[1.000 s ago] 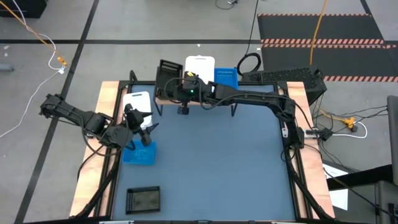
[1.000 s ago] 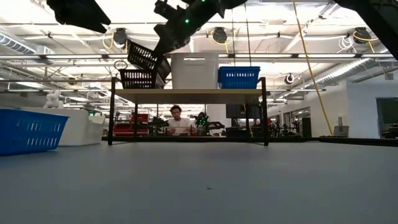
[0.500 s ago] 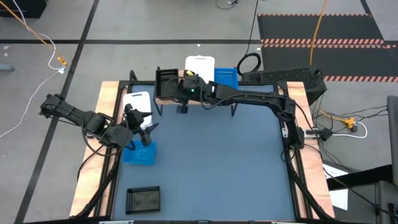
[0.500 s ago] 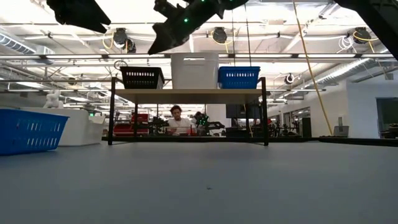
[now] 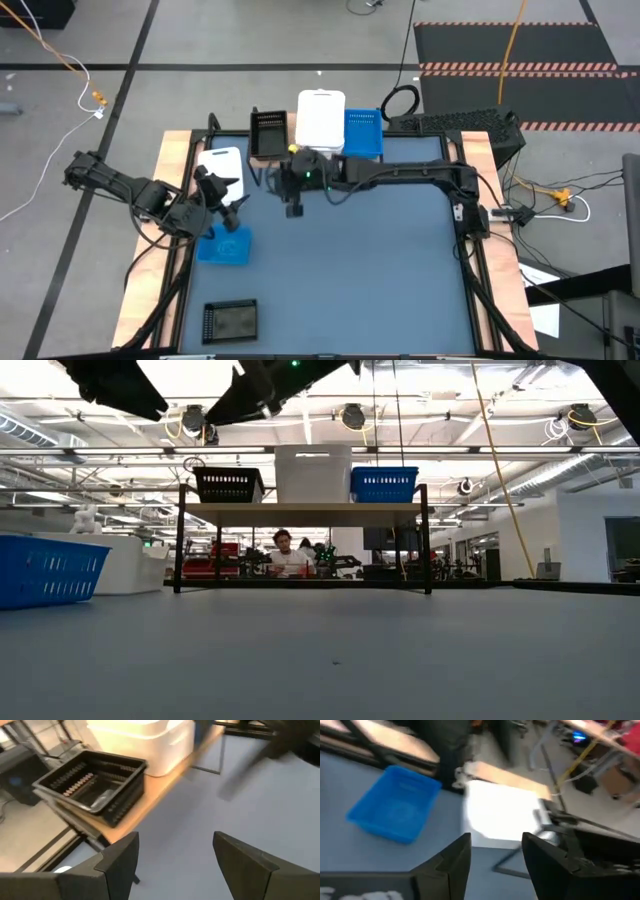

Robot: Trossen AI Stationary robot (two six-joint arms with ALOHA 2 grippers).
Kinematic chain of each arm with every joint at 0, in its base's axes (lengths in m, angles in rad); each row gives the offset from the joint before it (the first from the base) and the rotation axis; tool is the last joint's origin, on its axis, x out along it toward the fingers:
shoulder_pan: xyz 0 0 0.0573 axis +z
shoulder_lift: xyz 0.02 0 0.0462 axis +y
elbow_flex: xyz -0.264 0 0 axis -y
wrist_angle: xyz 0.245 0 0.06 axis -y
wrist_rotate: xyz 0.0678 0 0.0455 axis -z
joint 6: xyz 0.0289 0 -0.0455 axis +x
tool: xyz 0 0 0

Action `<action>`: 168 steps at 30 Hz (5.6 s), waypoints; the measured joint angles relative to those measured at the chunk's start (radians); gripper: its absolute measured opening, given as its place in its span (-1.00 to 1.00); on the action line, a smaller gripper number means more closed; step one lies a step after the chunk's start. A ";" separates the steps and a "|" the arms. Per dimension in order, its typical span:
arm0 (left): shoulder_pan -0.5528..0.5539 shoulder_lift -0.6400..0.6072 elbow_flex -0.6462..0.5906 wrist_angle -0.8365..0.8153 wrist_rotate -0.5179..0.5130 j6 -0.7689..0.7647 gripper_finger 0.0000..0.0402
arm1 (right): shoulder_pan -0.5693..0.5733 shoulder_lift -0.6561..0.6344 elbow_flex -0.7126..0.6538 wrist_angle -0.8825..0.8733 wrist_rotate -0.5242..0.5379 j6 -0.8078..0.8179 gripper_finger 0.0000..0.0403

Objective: Stack baskets on shelf by color
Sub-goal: Stack the blue bin on top of the other blue bins on the shelf

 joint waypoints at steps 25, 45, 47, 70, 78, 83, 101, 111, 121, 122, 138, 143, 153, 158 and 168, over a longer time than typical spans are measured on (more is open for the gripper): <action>-0.002 0.003 0.000 0.012 -0.005 -0.093 0.28 | 0.239 0.002 -0.570 0.984 0.036 0.151 -0.15; 0.038 0.041 0.000 0.143 0.046 0.117 0.28 | 0.281 0.087 -0.387 0.604 0.132 0.380 -0.15; 0.058 0.040 0.000 0.141 0.046 0.133 0.28 | 0.284 0.148 -0.343 0.596 0.129 0.380 -0.15; 0.103 0.037 0.000 0.115 0.057 0.153 0.28 | 0.291 0.449 0.061 0.405 0.213 -0.308 -0.15; 0.103 0.037 0.000 0.115 0.057 0.148 0.28 | 0.233 0.451 0.060 0.407 0.077 -0.674 -0.15; 0.103 0.037 0.000 0.117 0.057 0.148 0.28 | 0.197 0.451 0.060 0.423 -0.031 -0.721 -0.15; 0.187 0.037 0.000 0.118 0.057 0.171 0.28 | 0.151 0.598 0.195 0.483 -0.136 -0.710 -0.17; 0.187 0.037 0.000 0.117 0.057 0.191 0.28 | 0.111 0.599 0.195 0.349 -0.291 -0.593 -0.88; 0.185 0.037 0.000 -0.039 0.057 0.089 0.28 | 0.176 0.431 0.189 -0.058 -0.292 -0.318 -0.96; 0.185 0.037 0.000 -0.061 0.057 0.068 0.28 | 0.185 0.402 0.189 -0.129 -0.295 -0.276 -0.97; 0.185 0.037 0.000 -0.101 0.057 -0.062 0.28 | 0.213 -0.125 0.189 -0.597 0.010 0.104 -0.96; 0.185 0.037 0.000 -0.101 0.057 -0.066 0.28 | 0.192 -0.254 0.190 -0.672 0.326 0.099 -0.96; 0.185 0.037 0.000 -0.101 0.057 -0.066 0.28 | 0.000 -0.416 0.128 -0.773 0.365 0.033 -0.97; 0.185 0.037 0.000 -0.101 0.057 -0.066 0.28 | -0.122 -0.481 -0.054 -0.699 0.372 -0.020 -0.97; 0.185 0.037 0.000 -0.104 0.057 -0.057 0.28 | -0.250 -0.580 -0.401 -0.467 0.362 -0.115 -0.95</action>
